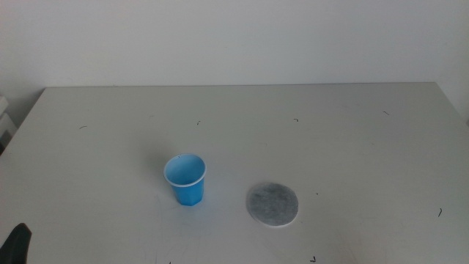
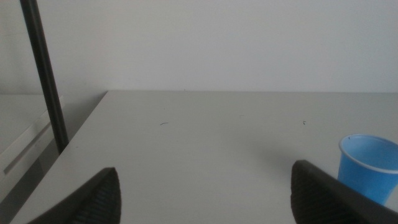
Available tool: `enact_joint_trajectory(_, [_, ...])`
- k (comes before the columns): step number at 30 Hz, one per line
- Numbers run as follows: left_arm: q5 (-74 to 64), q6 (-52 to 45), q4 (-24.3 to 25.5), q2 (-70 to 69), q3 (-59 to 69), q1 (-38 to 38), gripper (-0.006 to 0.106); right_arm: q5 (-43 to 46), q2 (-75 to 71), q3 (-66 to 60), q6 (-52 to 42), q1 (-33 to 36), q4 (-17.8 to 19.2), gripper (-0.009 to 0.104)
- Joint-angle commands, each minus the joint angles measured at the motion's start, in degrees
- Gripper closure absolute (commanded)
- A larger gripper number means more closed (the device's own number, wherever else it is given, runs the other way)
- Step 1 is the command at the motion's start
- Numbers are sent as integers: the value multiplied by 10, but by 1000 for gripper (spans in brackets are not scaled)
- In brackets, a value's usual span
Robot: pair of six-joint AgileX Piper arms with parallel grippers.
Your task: Place an empty cup on a cup mat.
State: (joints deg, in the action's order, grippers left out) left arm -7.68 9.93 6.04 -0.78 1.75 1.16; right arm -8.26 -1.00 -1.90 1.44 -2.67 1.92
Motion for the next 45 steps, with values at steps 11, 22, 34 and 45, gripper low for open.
enact_joint_trajectory(11, [40,6,-3,180,-189,36,-5,45,-11,7,-5,1,5,1])
enact_joint_trajectory(22, [40,5,24,437,-417,112,-5,45,-11,7,-5,1,5,1])
enact_joint_trajectory(34, [-120,5,26,649,-609,181,-5,45,-11,7,-5,1,5,1])
enact_joint_trajectory(45, [-208,5,-11,750,-644,213,-5,45,-11,7,-5,1,5,1])
